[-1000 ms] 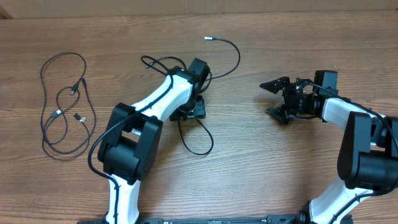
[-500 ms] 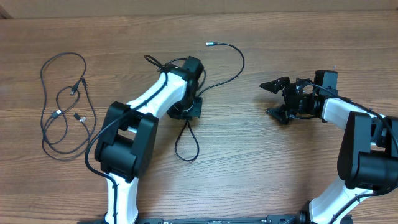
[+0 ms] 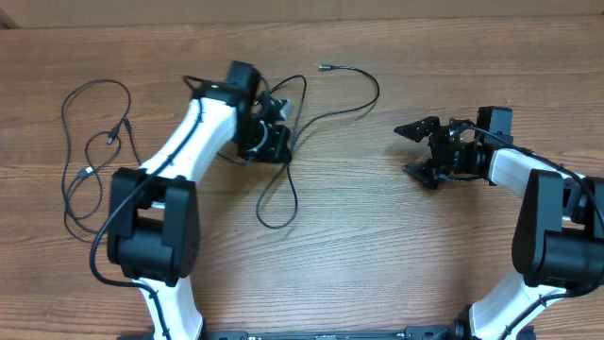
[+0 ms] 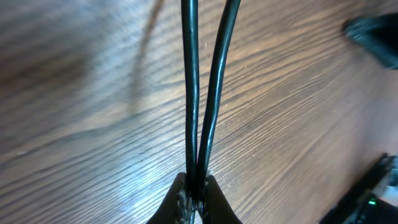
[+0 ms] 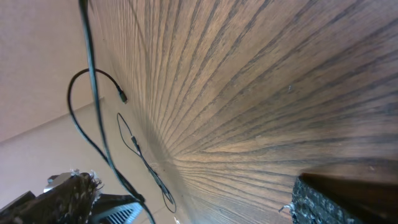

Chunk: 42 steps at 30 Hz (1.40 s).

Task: Untangle cables
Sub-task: 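Carry the black cable far left onto the bundle with the left gripper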

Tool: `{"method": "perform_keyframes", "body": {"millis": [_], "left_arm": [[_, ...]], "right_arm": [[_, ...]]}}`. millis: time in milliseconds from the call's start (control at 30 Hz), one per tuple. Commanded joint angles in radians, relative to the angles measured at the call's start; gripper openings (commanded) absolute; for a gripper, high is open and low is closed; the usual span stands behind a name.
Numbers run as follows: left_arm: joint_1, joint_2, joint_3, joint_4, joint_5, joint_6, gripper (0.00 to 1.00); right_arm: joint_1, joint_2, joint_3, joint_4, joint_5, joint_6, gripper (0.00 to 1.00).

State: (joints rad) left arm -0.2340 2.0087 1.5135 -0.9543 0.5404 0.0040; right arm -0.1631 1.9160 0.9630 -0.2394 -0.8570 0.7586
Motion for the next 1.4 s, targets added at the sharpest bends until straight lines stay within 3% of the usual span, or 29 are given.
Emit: {"method": "perform_keyframes", "body": {"millis": [0,500,700,1000,1367], "left_arm": [[0.074,-0.024,0.004,0.001,0.079,0.053,0.04],[0.396,-0.093,0.219,-0.005,0.062,0.097,0.04],[0.513,-0.095,0.301,-0.007,-0.083,0.097,0.04],[0.658,-0.093,0.303,-0.048,-0.476,0.047,0.04],[0.727,-0.061,0.299,-0.094,-0.563,0.035,0.04]], "right_arm": [[-0.007,0.03,-0.018,-0.002,0.115,-0.027,1.0],[-0.007,0.03,-0.018,-0.002,0.115,-0.027,1.0],[-0.007,0.03,-0.018,-0.002,0.115,-0.027,1.0],[-0.007,0.03,-0.018,-0.001,0.115,-0.026,1.0],[-0.007,0.03,-0.018,0.002,0.115,-0.026,1.0]]}}
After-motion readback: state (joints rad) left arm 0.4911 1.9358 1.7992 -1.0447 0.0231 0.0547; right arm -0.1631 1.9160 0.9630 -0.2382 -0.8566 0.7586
